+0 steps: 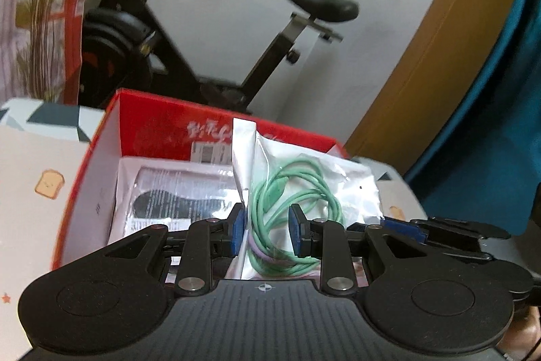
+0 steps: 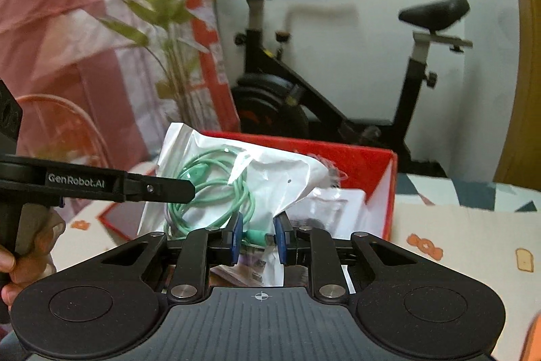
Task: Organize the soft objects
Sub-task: 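Lift the cable bag with the right gripper and lower it into the red box, then open the right gripper to release the cable bag and withdraw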
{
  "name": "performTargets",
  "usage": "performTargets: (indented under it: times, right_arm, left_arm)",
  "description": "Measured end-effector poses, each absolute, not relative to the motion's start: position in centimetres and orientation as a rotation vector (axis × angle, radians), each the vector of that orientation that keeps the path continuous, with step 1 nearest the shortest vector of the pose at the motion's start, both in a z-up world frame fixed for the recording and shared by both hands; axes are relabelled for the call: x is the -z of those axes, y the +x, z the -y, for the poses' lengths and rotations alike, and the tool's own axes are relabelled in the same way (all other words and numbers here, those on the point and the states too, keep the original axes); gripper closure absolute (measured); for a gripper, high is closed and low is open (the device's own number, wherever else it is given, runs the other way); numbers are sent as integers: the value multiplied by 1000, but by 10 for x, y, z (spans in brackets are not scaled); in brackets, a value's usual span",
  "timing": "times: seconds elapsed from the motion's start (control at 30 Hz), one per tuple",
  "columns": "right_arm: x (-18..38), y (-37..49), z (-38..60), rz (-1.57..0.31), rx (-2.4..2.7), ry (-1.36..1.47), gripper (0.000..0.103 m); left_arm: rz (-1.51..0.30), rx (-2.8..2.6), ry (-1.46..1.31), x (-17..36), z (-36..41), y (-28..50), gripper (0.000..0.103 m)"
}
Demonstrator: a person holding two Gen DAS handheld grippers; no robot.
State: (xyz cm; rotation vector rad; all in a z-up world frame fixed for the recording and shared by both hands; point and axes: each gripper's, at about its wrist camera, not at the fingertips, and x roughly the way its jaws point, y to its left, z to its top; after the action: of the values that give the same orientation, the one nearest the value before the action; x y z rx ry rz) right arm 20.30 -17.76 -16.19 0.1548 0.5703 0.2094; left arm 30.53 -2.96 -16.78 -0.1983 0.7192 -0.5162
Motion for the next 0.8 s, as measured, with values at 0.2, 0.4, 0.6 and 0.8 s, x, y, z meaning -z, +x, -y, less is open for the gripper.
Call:
performTargets:
  times: [0.2,0.4,0.6,0.8]
  right_arm:
    - [190,233,185,-684,-185,177,89]
    - [213,255,182,-804,-134,167,93]
    - [224,283,164,-967,-146,56,92]
    - [233,302,154,-1063,-118,0,91]
  left_arm:
    - [-768,501,-158,188,29,321,74]
    - [-764,504,-120,188,27,324,74]
    - [-759,475,-82,190,23,326,74]
    - [-748,442,-59,187,18,326,74]
